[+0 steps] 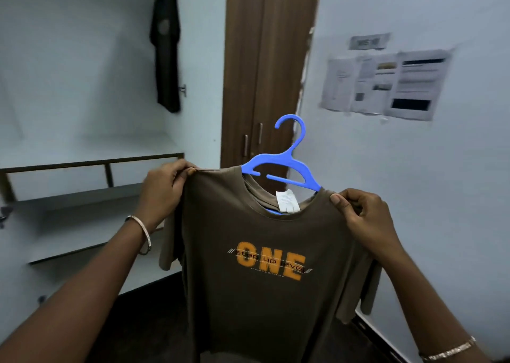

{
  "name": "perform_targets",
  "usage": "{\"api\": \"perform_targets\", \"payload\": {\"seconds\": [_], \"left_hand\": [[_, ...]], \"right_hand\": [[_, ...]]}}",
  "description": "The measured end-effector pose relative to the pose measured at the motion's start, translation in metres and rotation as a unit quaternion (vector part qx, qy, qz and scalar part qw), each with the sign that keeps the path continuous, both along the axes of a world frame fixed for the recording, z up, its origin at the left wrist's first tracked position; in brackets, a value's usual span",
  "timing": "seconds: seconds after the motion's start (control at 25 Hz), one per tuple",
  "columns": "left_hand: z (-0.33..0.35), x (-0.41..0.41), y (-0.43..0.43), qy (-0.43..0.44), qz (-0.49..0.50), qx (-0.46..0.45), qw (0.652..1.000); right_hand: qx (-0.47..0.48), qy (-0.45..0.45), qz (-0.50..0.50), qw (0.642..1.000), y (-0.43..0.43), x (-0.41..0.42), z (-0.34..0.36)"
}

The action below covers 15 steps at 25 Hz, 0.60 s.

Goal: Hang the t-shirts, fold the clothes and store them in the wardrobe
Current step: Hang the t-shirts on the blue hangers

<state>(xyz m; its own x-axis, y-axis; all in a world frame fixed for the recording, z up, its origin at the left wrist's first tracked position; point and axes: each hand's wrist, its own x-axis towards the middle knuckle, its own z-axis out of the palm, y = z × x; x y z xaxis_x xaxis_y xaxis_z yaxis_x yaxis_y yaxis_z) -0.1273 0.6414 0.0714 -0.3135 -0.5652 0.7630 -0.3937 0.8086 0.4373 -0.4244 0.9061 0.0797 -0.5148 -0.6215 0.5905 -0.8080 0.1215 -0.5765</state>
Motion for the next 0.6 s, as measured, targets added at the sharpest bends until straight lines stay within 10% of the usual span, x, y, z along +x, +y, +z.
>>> {"api": "perform_targets", "payload": {"seconds": [0.6], "left_hand": [[0.006,0.152,-0.194,-0.093,0.048,0.073,0.992]], "right_hand": [[-0.005,0.023,0.142,0.99,-0.303,0.075,-0.008]]}}
